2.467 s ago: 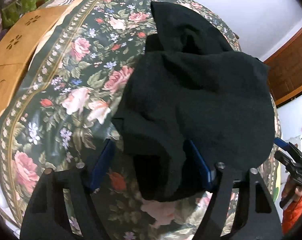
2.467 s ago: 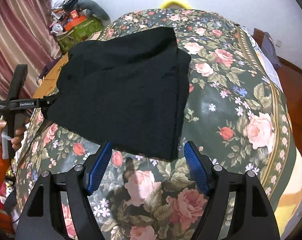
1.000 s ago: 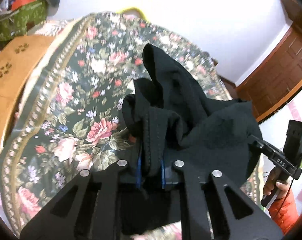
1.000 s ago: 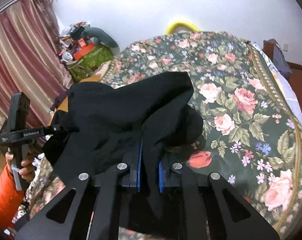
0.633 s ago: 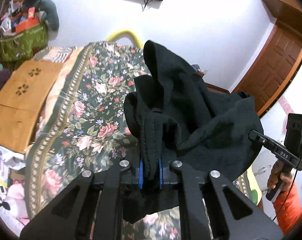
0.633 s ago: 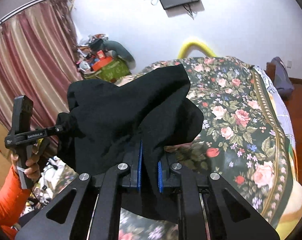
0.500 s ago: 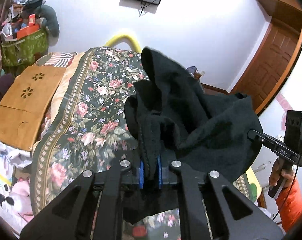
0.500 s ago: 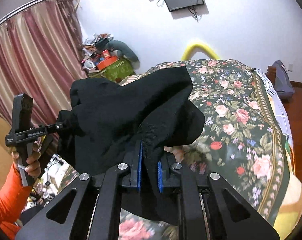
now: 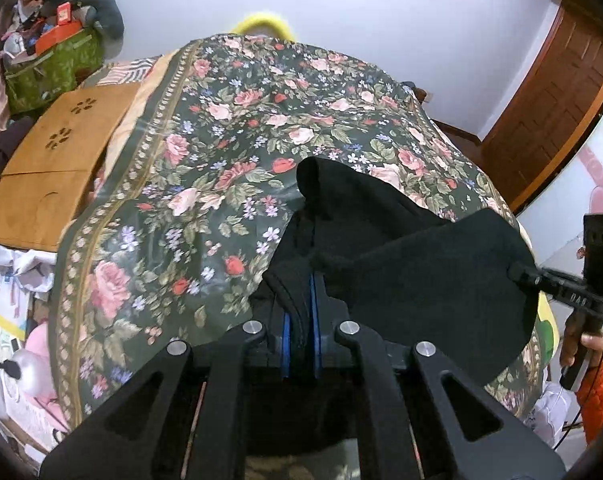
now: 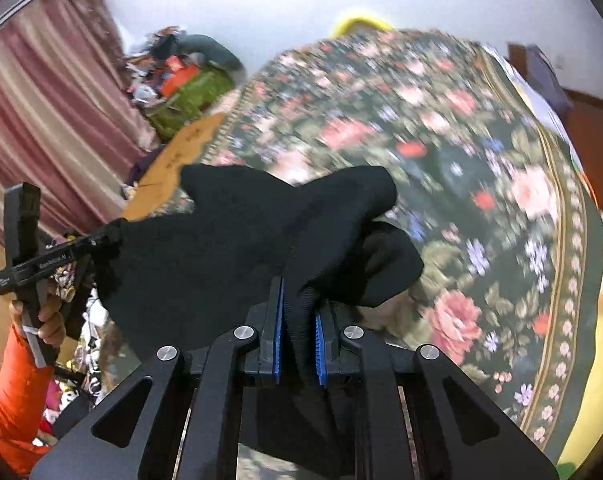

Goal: Fold small clothes

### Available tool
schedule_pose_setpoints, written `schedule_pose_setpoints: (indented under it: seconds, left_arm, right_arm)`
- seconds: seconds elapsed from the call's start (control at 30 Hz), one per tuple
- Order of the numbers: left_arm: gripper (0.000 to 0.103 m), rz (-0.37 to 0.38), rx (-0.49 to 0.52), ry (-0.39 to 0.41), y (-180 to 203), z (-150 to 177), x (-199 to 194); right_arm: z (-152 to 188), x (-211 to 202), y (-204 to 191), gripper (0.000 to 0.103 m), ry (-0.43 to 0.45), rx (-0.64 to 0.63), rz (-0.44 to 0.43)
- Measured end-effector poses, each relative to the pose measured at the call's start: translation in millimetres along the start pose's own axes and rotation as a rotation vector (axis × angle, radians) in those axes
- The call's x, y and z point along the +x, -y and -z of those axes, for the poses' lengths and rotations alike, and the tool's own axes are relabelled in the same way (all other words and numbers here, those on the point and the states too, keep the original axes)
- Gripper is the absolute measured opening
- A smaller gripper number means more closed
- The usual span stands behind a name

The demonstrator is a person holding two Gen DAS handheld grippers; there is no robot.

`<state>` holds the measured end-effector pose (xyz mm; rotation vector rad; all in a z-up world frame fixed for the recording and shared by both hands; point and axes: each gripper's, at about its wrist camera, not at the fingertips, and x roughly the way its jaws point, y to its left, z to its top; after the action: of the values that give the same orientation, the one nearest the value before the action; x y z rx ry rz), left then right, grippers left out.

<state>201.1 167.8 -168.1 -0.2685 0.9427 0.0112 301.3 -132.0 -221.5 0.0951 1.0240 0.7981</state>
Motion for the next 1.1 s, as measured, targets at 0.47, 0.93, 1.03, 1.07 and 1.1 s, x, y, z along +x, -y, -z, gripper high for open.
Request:
schedule_pose_setpoints:
  seconds: [0.47, 0.93, 1.03, 1.07, 1.1]
  left_arm:
    - [0.007, -0.017, 0.081, 0.074, 23.6, -45.5, 15.4]
    - [0.046, -0.178, 0.111, -0.033, -6.6, -42.5, 52.7]
    - [0.047, -0.157, 0.15, -0.005, -1.6, -43.8, 29.2]
    - [0.047, -0.144, 0.169, 0.002, 3.1, -42.6, 24.1]
    - [0.047, -0.125, 0.192, 0.007, 9.6, -40.5, 19.8]
  right_arm:
    - [-3.3, -12.3, 1.7, 0.032, 0.009, -0.097, 0.121]
    - [-20.6, -10.2, -31.5, 0.049, 0.064, -0.203, 0.078]
    - [-26.7, 3.9, -43.6, 0.052, 0.049, -0.233, 0.049]
    - [-28.4, 10.0, -47.0, 0.052, 0.044, -0.235, 0.032]
    - [-30.0, 17.2, -50.4, 0.052, 0.037, -0.236, 0.018]
